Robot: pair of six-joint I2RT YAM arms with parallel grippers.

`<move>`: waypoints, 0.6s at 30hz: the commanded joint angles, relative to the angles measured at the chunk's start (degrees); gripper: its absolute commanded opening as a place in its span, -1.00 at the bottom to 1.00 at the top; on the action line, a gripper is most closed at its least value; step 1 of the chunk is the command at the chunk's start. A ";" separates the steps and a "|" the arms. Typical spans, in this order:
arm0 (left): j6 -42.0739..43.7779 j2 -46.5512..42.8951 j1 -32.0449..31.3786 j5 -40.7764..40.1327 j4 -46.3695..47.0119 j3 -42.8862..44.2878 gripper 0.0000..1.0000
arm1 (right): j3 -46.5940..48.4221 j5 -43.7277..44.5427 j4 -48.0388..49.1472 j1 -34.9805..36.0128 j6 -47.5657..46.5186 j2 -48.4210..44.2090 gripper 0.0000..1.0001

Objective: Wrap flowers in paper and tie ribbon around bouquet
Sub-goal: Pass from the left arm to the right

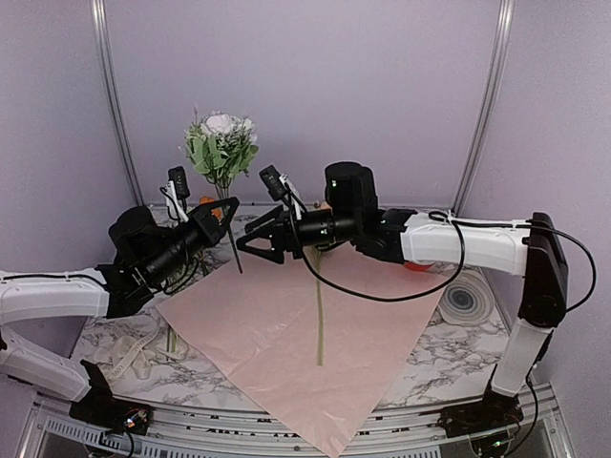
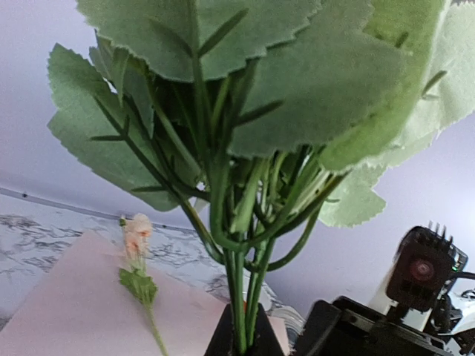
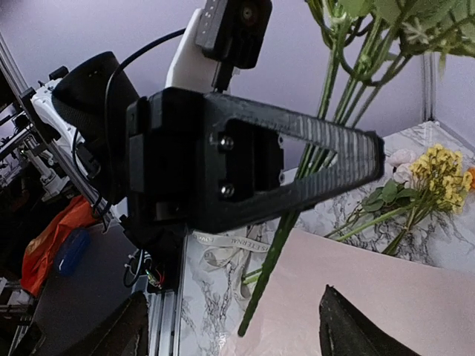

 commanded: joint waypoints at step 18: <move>-6.75 8.79 -5.32 -28.76 -35.49 14.36 0.48 | -8.98 5.51 -0.24 -10.82 22.09 2.23 -1.00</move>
